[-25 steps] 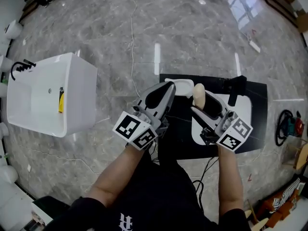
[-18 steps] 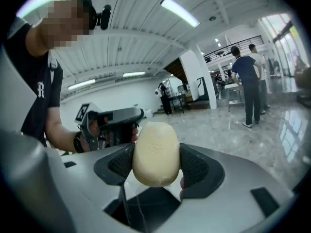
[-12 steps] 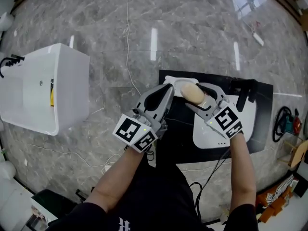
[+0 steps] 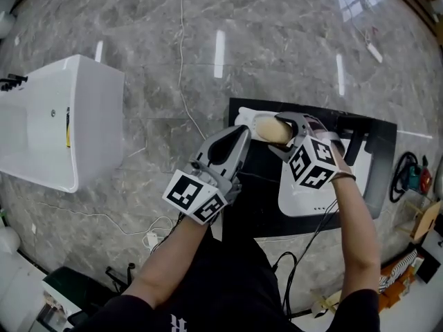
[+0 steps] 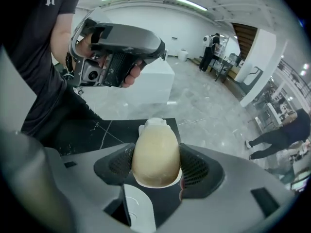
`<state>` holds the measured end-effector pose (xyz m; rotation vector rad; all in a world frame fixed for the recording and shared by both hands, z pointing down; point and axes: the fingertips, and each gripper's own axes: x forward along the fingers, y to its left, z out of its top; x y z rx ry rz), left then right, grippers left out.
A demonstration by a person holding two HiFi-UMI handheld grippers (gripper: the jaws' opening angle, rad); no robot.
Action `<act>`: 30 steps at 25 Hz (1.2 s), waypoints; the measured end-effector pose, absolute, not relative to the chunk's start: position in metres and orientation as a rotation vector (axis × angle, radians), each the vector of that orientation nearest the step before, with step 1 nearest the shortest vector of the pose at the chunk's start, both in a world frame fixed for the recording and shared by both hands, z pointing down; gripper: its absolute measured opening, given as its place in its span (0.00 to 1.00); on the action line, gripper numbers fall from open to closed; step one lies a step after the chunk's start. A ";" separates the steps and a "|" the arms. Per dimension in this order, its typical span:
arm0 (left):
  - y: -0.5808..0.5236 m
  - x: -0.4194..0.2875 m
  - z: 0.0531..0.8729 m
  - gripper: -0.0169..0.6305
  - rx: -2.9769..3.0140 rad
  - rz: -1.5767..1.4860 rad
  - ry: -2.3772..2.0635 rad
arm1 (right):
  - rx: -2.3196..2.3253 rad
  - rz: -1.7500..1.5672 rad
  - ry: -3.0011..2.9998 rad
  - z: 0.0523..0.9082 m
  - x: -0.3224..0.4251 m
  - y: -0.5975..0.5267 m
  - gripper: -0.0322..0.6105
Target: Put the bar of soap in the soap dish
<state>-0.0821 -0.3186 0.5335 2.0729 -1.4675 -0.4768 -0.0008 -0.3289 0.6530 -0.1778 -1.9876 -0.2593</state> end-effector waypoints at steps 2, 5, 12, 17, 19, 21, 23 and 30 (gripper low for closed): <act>-0.320 -0.085 0.538 0.04 2.064 -0.476 -1.470 | -0.231 -0.276 -1.937 0.659 -0.003 -0.329 0.48; -0.320 -0.088 0.543 0.04 2.052 -0.476 -1.476 | -0.299 -0.312 -1.856 0.670 -0.002 -0.330 0.48; -0.323 -0.093 0.546 0.04 2.046 -0.473 -1.485 | -0.356 -0.311 -1.783 0.685 -0.003 -0.332 0.48; -0.324 -0.093 0.547 0.04 2.045 -0.467 -1.489 | -0.382 -0.301 -1.756 0.690 -0.002 -0.331 0.48; -0.324 -0.093 0.548 0.04 2.043 -0.462 -1.491 | -0.388 -0.286 -1.744 0.691 -0.002 -0.331 0.48; -0.324 -0.093 0.550 0.04 2.040 -0.460 -1.490 | -0.399 -0.268 -1.725 0.692 -0.001 -0.331 0.48; -0.324 -0.093 0.550 0.04 2.038 -0.460 -1.491 | -0.409 -0.245 -1.709 0.694 0.000 -0.332 0.48; -0.325 -0.096 0.547 0.04 2.040 -0.468 -1.493 | -0.416 -0.179 -1.702 0.697 -0.002 -0.331 0.48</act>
